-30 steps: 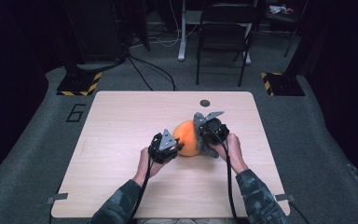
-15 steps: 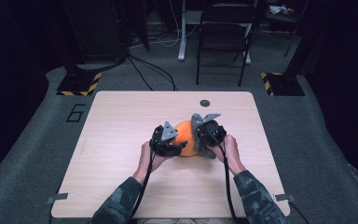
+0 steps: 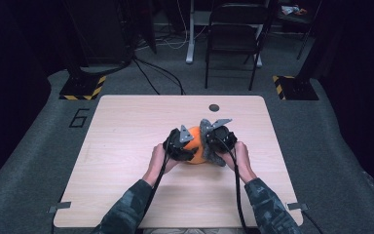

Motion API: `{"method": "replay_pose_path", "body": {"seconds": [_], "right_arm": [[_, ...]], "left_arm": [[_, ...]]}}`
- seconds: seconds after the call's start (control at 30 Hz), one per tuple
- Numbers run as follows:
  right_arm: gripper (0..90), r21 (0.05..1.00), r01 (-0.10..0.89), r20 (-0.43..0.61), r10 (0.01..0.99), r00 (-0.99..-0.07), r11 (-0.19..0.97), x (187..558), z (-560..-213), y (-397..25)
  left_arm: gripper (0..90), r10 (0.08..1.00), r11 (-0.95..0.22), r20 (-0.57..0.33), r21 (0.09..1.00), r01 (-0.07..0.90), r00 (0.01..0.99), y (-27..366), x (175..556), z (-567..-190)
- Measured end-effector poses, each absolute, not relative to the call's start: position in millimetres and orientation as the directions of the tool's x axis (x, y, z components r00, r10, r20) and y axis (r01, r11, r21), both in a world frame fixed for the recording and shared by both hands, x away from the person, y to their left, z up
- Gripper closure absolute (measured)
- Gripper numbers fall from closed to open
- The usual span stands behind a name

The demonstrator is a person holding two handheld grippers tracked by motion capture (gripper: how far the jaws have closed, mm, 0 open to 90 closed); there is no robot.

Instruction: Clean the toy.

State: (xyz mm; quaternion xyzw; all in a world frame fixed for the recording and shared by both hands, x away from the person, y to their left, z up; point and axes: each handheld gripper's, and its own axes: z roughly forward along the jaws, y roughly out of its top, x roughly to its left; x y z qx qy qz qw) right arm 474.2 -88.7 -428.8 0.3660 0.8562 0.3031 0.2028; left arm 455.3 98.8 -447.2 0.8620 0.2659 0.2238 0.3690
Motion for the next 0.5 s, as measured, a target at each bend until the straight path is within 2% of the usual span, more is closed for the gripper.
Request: {"method": "replay_pose_path", "body": {"seconds": [0.1,0.2,0.5], "right_arm": [[74.3,0.675,0.496,-0.126,0.748,-0.652,0.546,474,-427,-90],[74.2,0.681,0.495,-0.128,0.754,-0.645,0.540,471,-425,-89],[73.7,0.685,0.514,-0.126,0.778,-0.615,0.517,464,-410,-105]], "left_arm": [[59.2,0.636,-0.566,0.178,0.769,0.297,0.751,104,456,-451],[65.3,0.644,-0.539,0.155,0.787,0.301,0.749,111,456,-452],[69.4,0.684,-0.402,0.027,0.848,0.346,0.729,134,455,-452]]}}
